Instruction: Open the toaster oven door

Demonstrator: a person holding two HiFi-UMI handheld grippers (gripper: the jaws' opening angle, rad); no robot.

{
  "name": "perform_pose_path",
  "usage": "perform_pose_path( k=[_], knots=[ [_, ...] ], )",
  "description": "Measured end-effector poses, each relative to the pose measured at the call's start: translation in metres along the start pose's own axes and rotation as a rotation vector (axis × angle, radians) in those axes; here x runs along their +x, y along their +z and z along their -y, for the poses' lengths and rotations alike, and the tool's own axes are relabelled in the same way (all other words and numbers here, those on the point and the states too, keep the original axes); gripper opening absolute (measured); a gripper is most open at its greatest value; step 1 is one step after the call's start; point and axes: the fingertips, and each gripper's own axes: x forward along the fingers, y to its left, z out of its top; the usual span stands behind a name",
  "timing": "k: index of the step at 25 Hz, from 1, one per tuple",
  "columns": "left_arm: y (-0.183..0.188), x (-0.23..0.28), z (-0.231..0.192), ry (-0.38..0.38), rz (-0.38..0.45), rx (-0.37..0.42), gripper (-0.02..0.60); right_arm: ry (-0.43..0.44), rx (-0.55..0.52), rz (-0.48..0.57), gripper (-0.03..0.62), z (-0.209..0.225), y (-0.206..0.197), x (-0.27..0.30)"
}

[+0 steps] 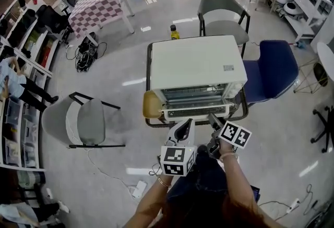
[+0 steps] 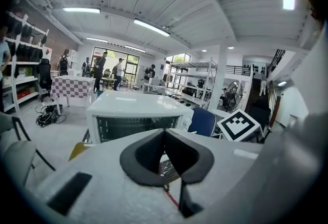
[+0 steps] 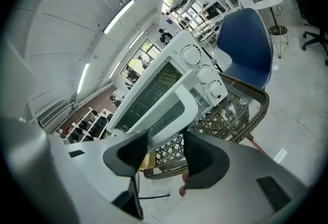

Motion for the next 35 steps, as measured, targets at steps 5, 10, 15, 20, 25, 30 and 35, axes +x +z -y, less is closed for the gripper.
perform_pose_path(
  k=[5, 10, 15, 20, 25, 30, 35],
  knots=[
    [-0.007, -0.008, -0.001, -0.006, -0.005, -0.010, 0.015, -0.008, -0.001, 0.004, 0.207, -0.002, -0.004, -0.002],
    [-0.014, -0.014, -0.001, -0.007, -0.011, -0.017, 0.014, -0.017, 0.000, 0.005, 0.206, 0.000, -0.009, -0.005],
    [-0.025, -0.015, 0.001, -0.008, -0.016, -0.023, 0.014, -0.026, -0.007, 0.004, 0.202, 0.006, -0.015, -0.006],
    [-0.037, -0.017, 0.003, -0.011, -0.026, -0.031, 0.015, -0.040, -0.016, -0.012, 0.201, 0.013, -0.028, -0.008],
    [-0.046, -0.019, 0.003, -0.011, -0.038, -0.035, 0.014, -0.055, -0.015, -0.028, 0.193, 0.020, -0.040, -0.012],
    [-0.057, -0.020, 0.006, -0.010, -0.040, -0.039, 0.015, -0.067, -0.019, -0.040, 0.189, 0.030, -0.051, -0.015],
    [-0.067, -0.019, 0.008, -0.008, -0.042, -0.037, 0.015, -0.074, -0.021, -0.054, 0.189, 0.037, -0.060, -0.015]
  ],
)
